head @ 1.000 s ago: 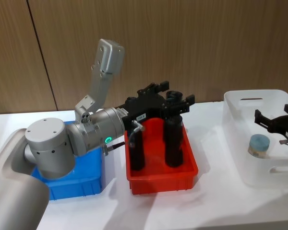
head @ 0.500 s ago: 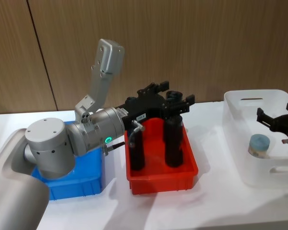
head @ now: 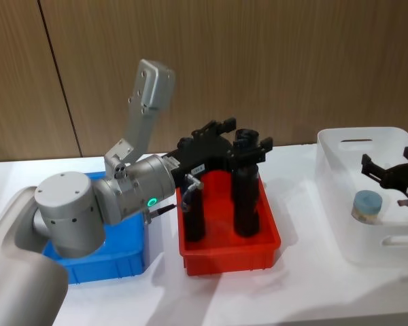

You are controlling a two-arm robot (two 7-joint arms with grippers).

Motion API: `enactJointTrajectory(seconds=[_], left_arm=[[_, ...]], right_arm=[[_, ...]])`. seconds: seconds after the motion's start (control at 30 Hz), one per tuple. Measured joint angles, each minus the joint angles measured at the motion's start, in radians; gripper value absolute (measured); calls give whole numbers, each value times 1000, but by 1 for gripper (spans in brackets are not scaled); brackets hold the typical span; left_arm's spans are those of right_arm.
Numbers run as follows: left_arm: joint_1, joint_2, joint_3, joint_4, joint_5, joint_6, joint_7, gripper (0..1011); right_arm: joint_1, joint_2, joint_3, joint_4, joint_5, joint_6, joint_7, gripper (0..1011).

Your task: Pick the cotton swabs from the blue box and place them into the white box.

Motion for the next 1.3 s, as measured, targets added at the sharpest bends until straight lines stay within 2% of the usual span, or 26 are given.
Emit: enactJointTrajectory(seconds=[0.6, 0.7, 0.73, 1.03, 1.3], left_arm=[[128, 71, 26, -106, 77, -81, 214, 1004], [152, 84, 31, -126, 91, -95, 253, 1004], [169, 94, 34, -141, 102, -107, 284, 1004], [231, 127, 47, -192, 138, -145, 386, 1004], [303, 167, 61, -251, 180, -191, 506, 1004]], right_arm=[[-156, 0, -57, -209, -8, -20, -41, 1002], [-184, -1, -68, -248, -10, -24, -47, 1002], [-191, -1, -71, -257, -11, -25, -49, 1002], [-281, -1, -102, -377, -15, -36, -72, 1002], [-356, -1, -130, -479, -20, -45, -91, 1001]])
